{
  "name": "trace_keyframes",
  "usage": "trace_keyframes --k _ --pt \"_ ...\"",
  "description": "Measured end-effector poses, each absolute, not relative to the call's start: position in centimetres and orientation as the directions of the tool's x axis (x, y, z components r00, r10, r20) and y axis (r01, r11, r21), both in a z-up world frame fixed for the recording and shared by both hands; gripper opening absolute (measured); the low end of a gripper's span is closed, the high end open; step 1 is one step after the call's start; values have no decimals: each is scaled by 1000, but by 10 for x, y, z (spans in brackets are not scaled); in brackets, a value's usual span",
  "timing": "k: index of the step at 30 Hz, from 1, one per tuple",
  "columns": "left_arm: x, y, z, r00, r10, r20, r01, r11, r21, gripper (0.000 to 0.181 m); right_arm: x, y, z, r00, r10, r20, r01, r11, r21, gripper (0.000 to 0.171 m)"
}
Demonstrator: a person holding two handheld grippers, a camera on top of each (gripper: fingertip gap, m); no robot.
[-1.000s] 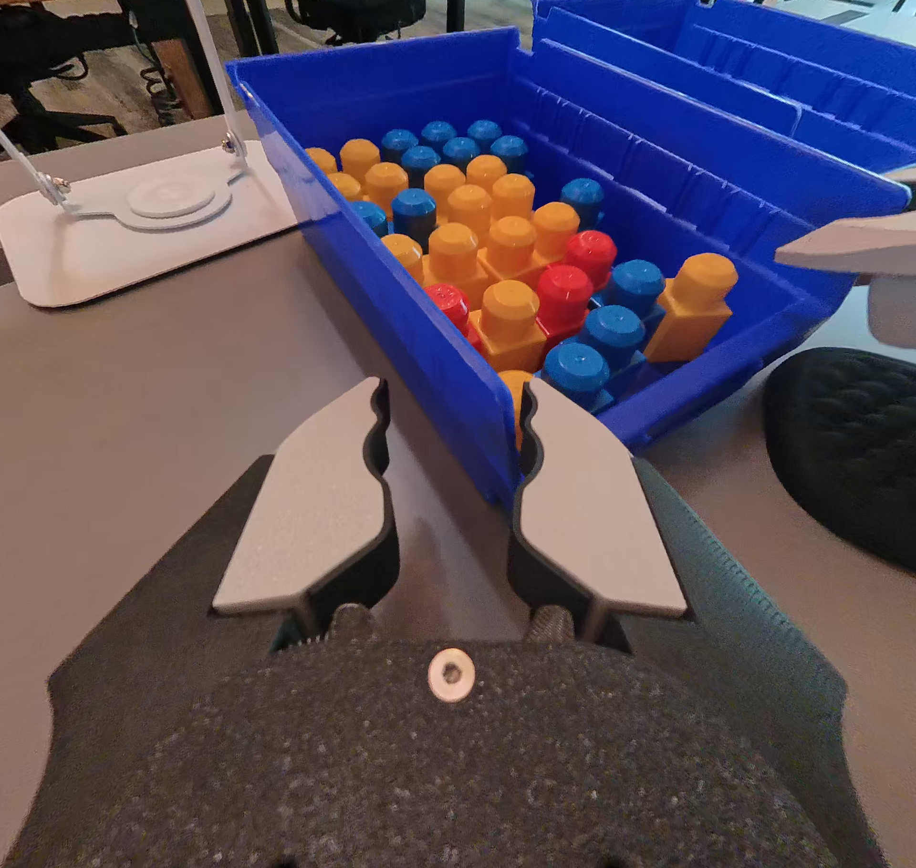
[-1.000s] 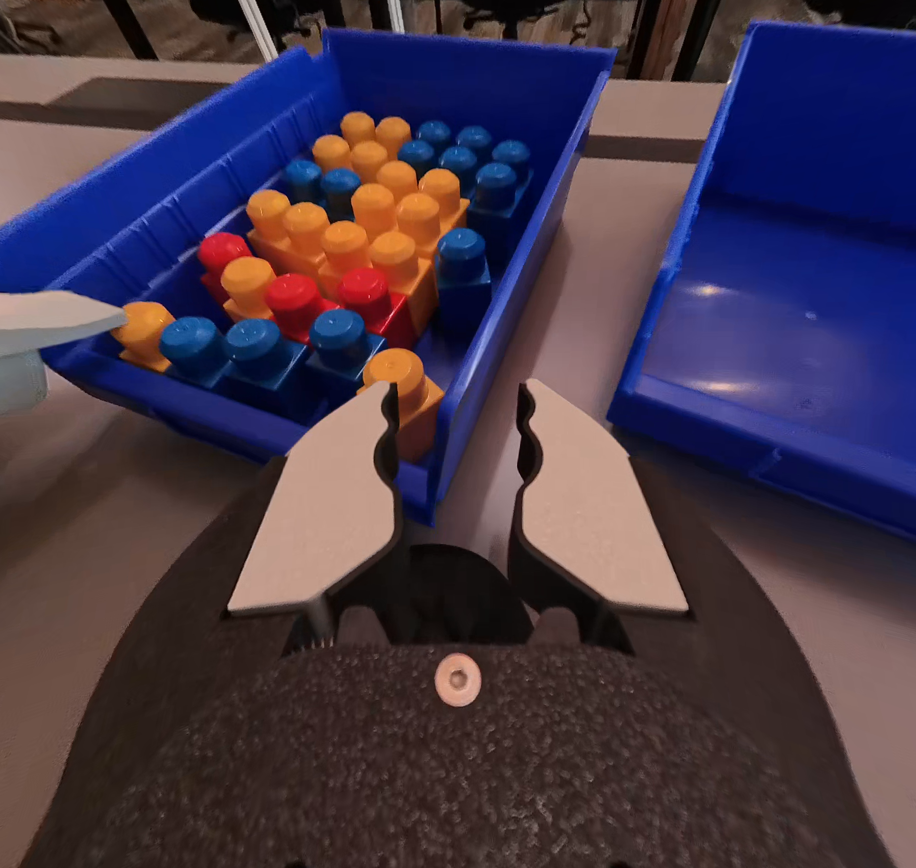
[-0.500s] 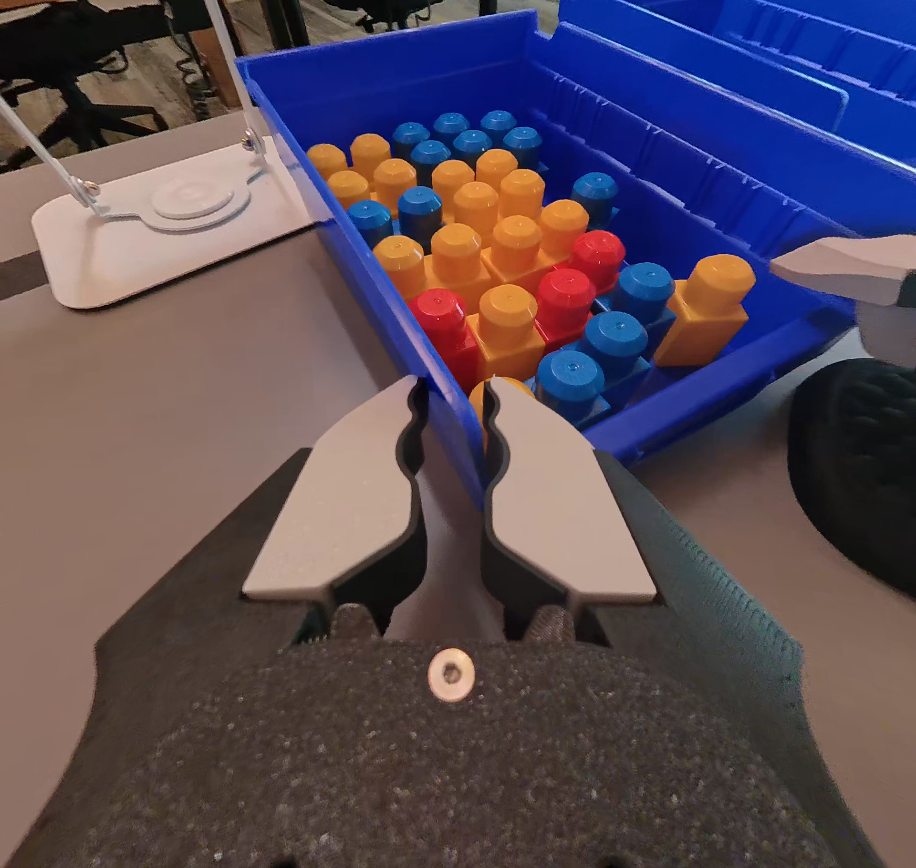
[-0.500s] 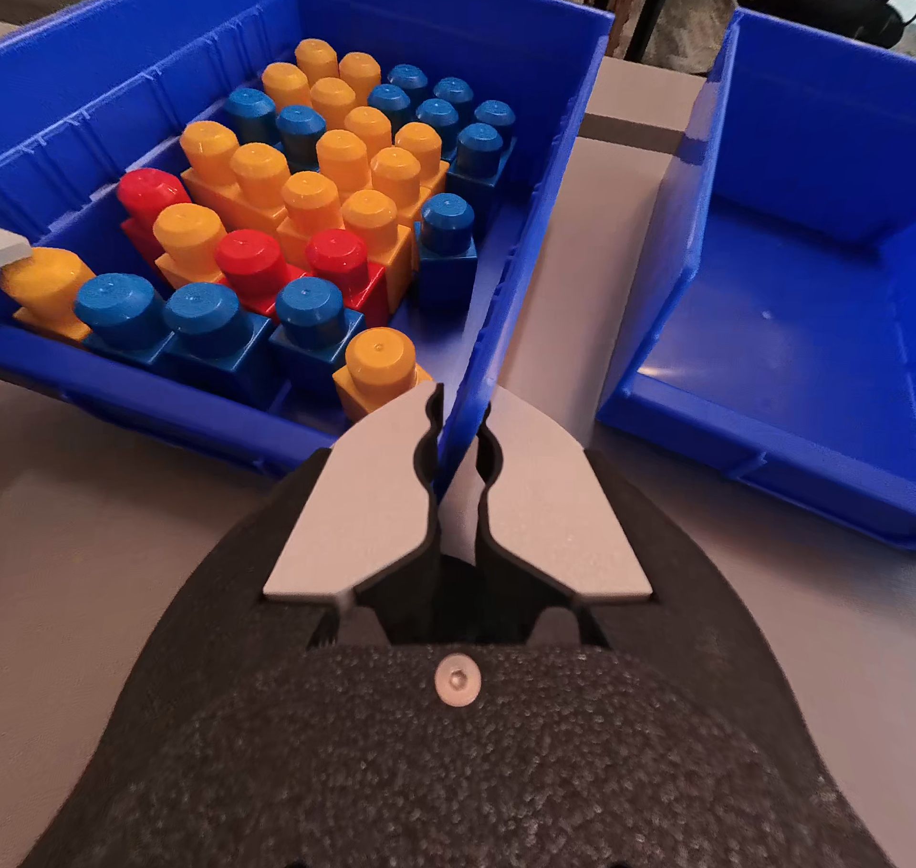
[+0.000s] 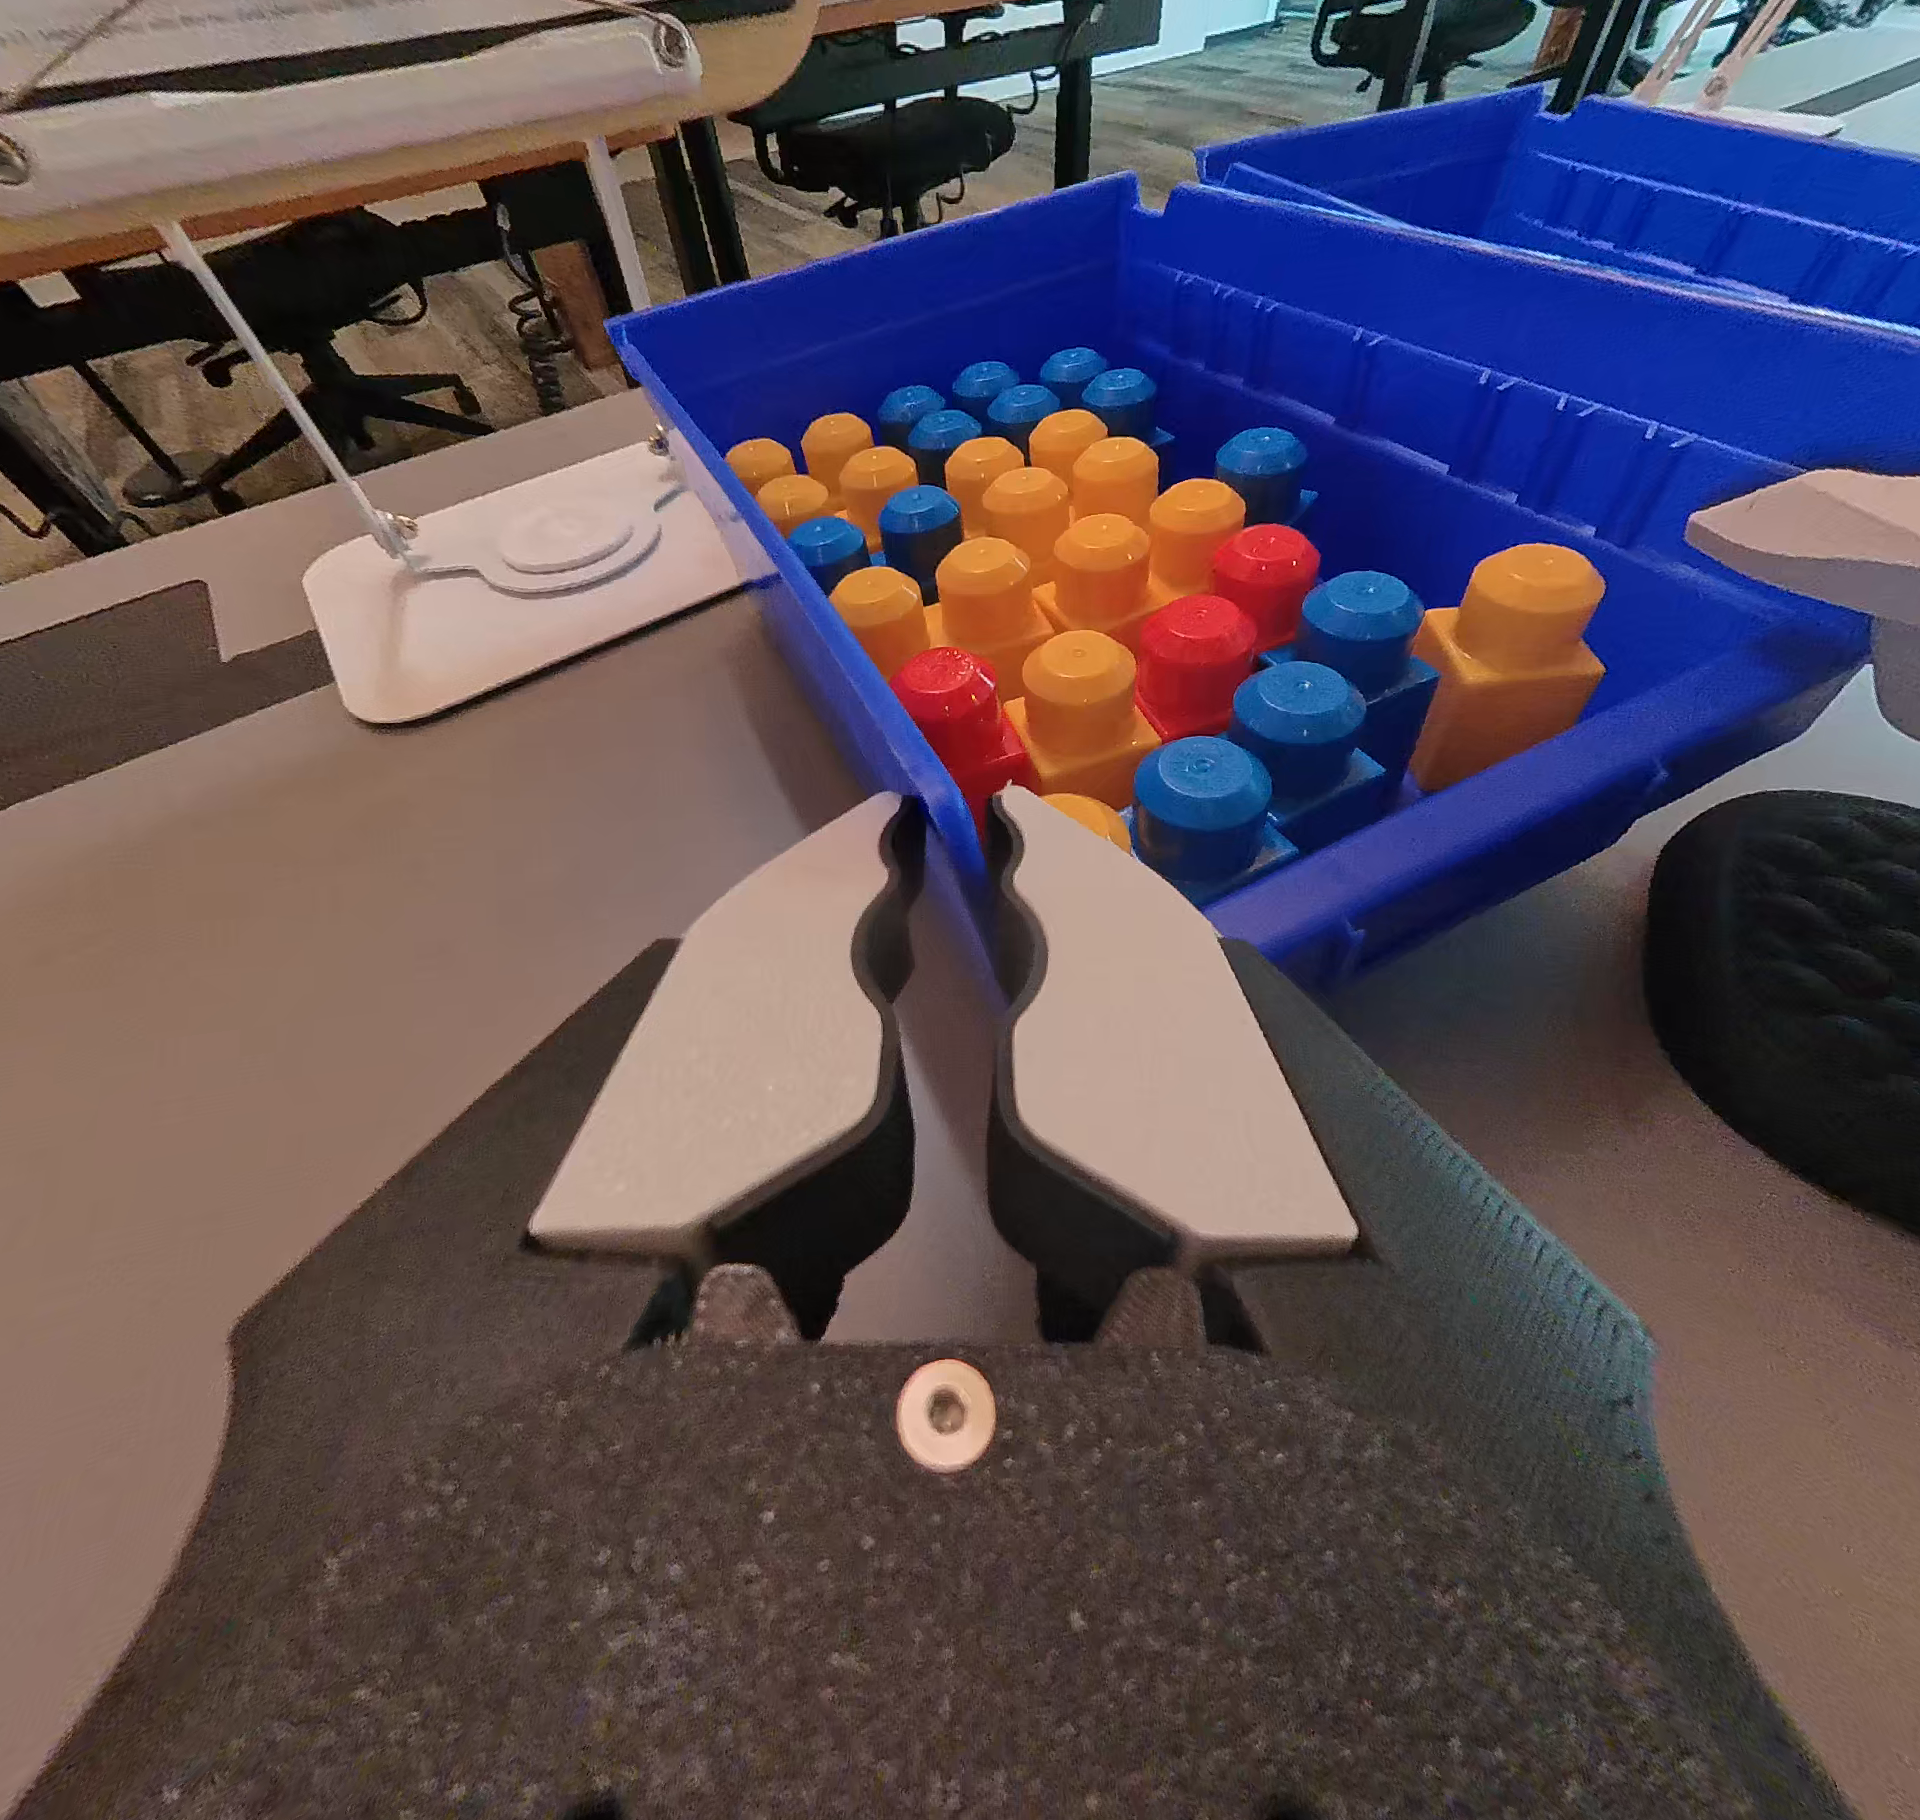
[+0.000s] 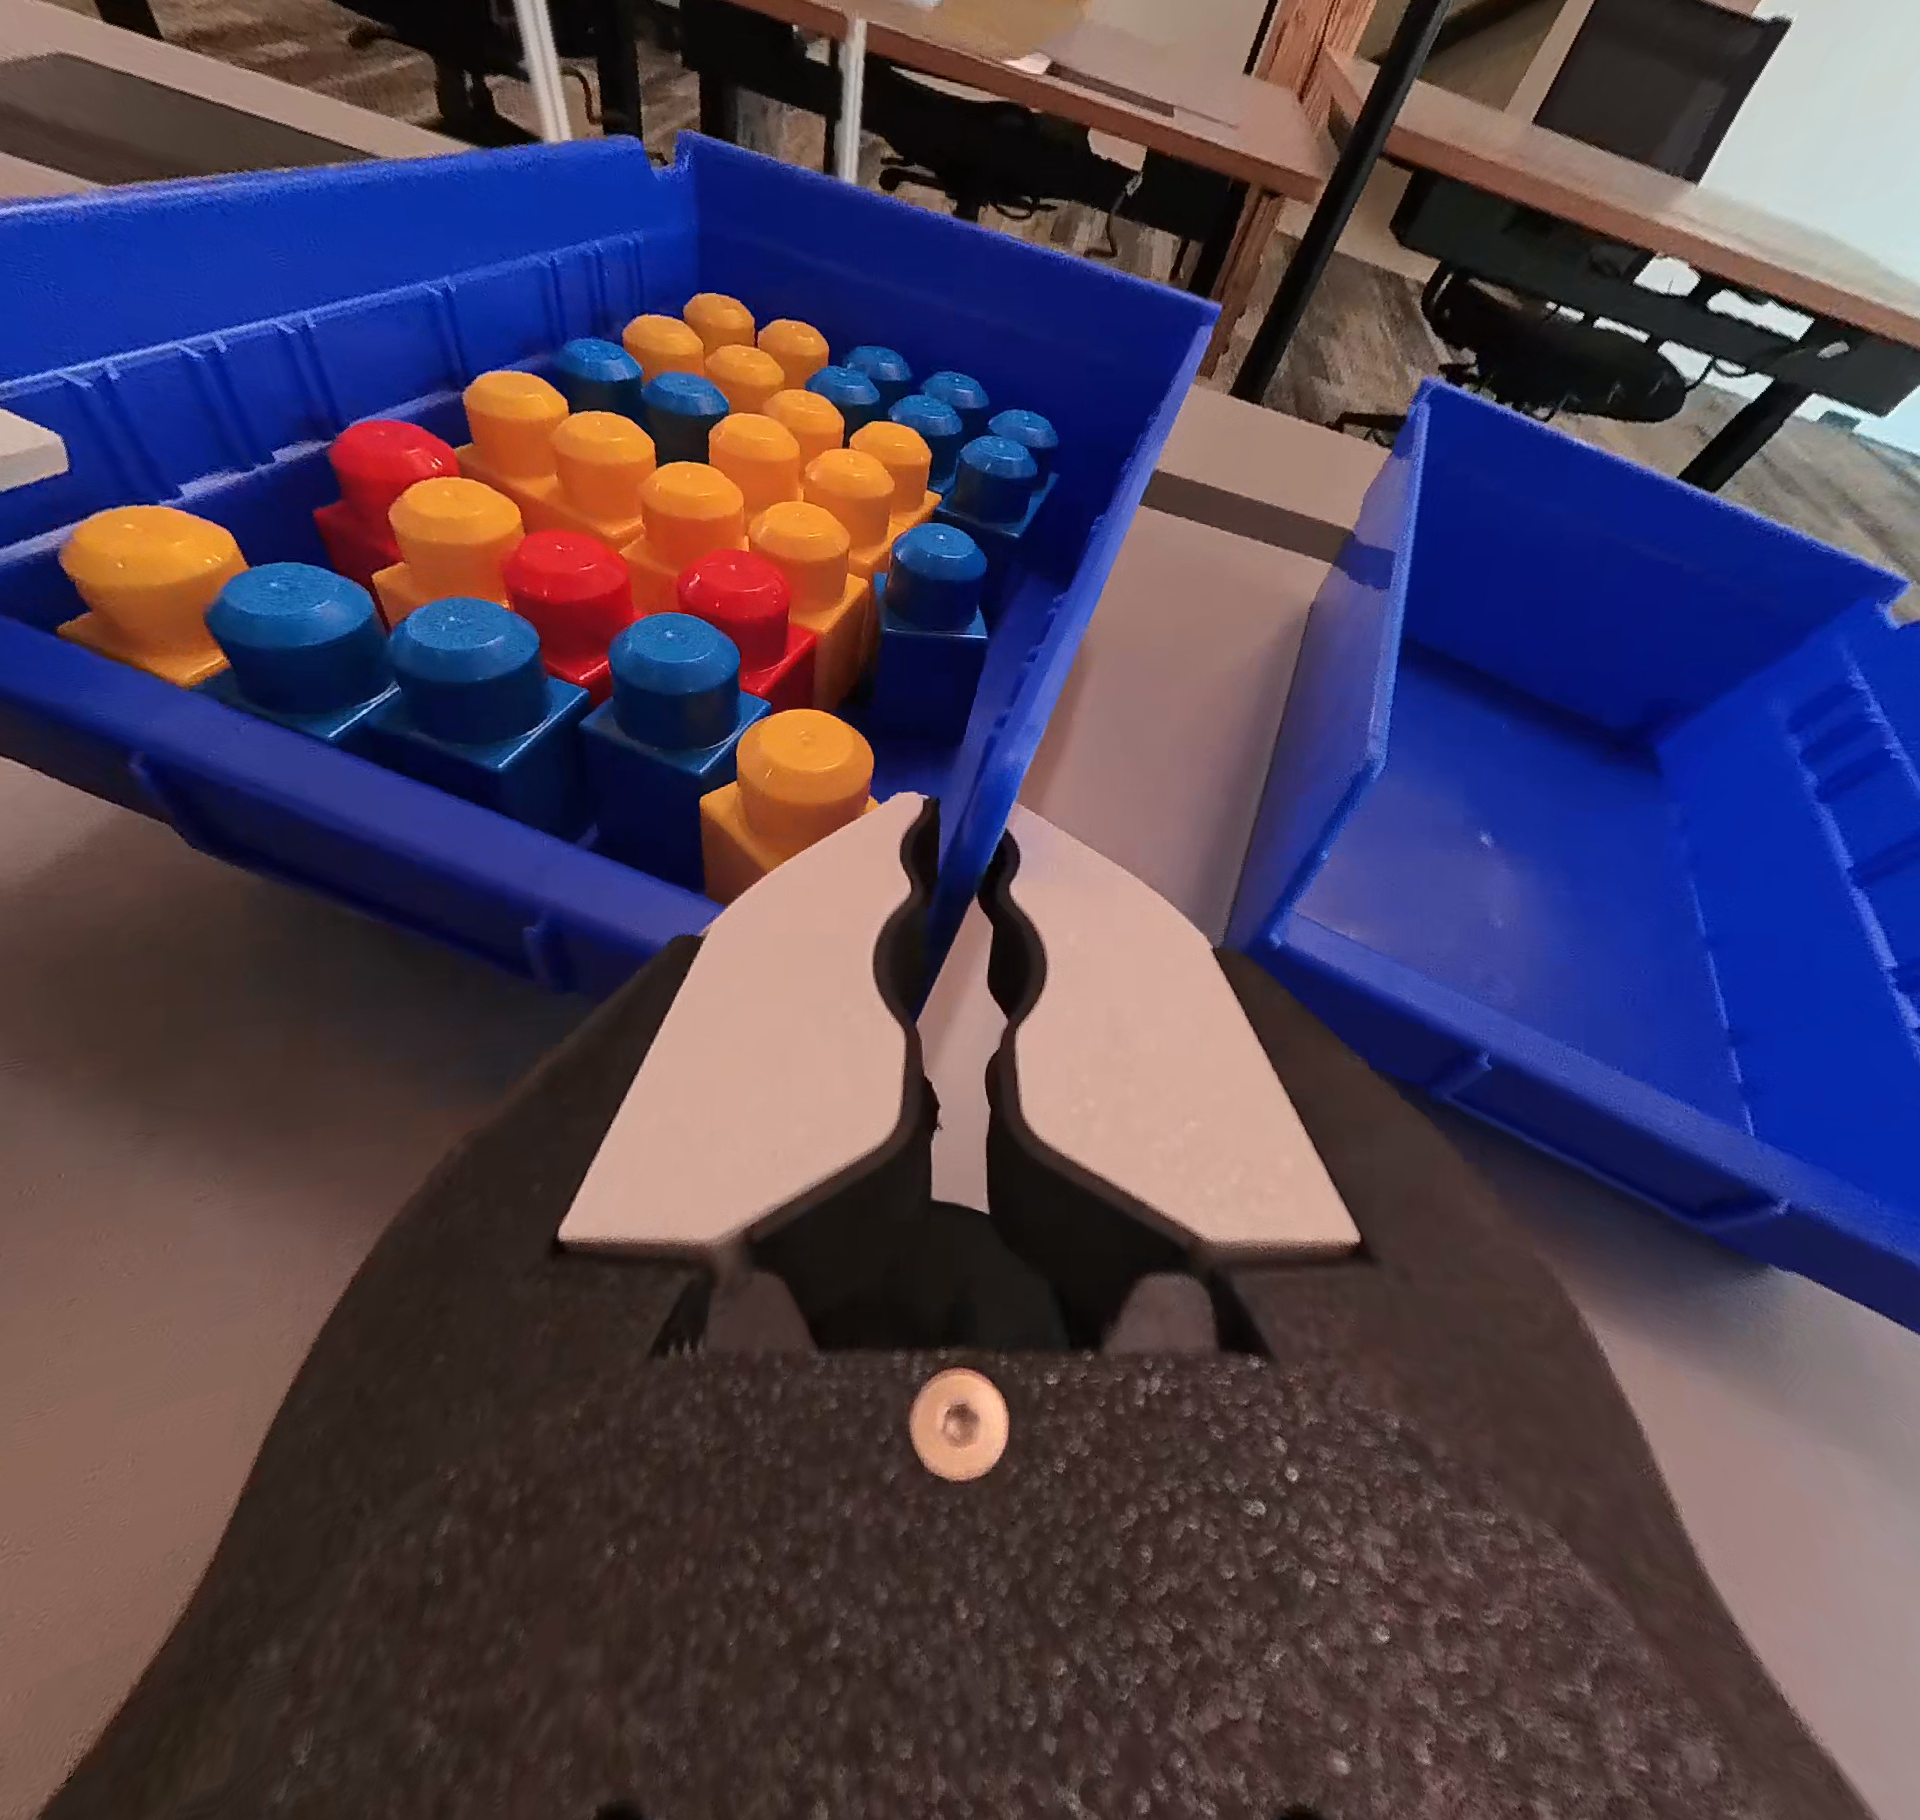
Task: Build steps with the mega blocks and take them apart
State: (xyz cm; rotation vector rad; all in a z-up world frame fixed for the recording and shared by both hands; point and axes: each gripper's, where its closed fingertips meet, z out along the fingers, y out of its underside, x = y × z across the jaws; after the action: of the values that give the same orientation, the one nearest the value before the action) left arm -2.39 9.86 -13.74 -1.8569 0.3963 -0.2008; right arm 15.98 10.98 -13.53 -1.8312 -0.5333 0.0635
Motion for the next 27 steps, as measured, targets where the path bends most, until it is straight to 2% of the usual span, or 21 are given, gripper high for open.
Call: trace_keyframes --k 5,11,19,27 --pt "-35 89 -120 936 -341 -90 -174 -226 -959 10 149 100 -114 881 388 269 347 -145 -927 6" --pt "-66 68 -73 957 -269 -109 -151 -139 -979 10 116 88 -76 856 442 269 320 -44 -946 7" --pt "-162 38 -17 993 -78 -84 -89 -60 -994 8 14 82 -39 739 601 305 320 86 -944 9" --pt "-260 18 -17 991 120 -55 -48 -63 -997 8 -94 92 -36 598 730 331 315 165 -935 9"
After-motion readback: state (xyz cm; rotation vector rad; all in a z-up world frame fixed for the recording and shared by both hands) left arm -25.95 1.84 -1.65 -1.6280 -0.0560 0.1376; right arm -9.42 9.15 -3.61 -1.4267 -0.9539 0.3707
